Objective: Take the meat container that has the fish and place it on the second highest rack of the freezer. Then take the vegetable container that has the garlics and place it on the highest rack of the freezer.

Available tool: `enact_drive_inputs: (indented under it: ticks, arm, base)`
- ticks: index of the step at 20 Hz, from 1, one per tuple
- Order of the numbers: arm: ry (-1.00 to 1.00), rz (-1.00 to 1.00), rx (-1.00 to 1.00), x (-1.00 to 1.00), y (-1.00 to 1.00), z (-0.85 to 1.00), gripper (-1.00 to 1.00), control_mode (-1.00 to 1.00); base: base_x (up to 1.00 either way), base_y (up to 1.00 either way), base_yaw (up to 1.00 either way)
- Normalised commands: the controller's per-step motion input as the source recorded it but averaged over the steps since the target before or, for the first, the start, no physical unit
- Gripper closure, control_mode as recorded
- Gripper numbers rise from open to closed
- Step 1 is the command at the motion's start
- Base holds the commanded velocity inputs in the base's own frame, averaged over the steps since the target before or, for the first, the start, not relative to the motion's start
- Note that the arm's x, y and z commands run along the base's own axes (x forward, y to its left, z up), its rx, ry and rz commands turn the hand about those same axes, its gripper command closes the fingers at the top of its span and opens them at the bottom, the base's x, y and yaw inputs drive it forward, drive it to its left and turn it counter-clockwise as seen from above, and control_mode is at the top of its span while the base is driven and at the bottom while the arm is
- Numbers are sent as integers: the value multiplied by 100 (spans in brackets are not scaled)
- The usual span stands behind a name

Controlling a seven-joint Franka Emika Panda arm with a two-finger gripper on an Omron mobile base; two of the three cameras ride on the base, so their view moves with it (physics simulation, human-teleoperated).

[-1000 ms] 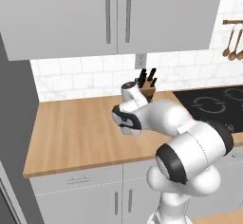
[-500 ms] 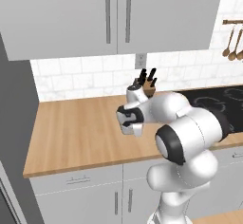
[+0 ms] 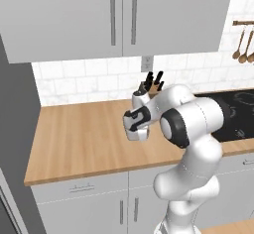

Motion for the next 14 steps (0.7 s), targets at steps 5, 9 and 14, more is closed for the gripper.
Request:
enact_drive_inputs:
  ticks: [5,9,14]
  arm:
    - [3,0,0,5,-5,-42,-100,-100]
    - [2,0,0,0,-4,-45,-100,-100]
    - [-1,0,0,-29,1,-52,-100,-100]
  base:
    - [0,0,0]
    - [0,0,0]
    - [0,0,0]
